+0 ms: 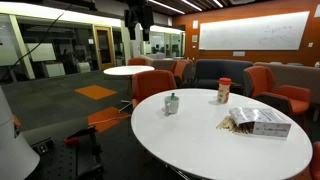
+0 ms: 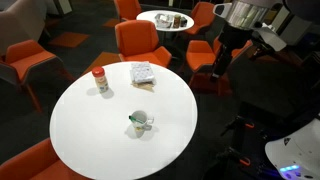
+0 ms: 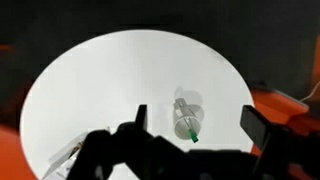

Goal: Take the green marker out of the white mug

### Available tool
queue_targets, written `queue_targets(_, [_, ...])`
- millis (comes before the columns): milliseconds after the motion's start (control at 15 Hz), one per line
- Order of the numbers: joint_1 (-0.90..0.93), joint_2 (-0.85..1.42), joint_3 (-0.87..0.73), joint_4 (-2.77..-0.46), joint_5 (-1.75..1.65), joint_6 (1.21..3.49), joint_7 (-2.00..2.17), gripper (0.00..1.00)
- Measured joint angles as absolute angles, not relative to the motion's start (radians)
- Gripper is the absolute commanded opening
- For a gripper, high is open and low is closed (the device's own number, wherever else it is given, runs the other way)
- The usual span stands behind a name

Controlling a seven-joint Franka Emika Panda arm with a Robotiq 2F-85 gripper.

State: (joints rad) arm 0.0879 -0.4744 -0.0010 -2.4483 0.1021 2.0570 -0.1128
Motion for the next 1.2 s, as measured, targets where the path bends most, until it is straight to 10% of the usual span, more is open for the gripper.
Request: queue_targets(1200, [0.111, -0.161, 0.005, -2.456, 0.089, 2.473, -0.356, 1.0])
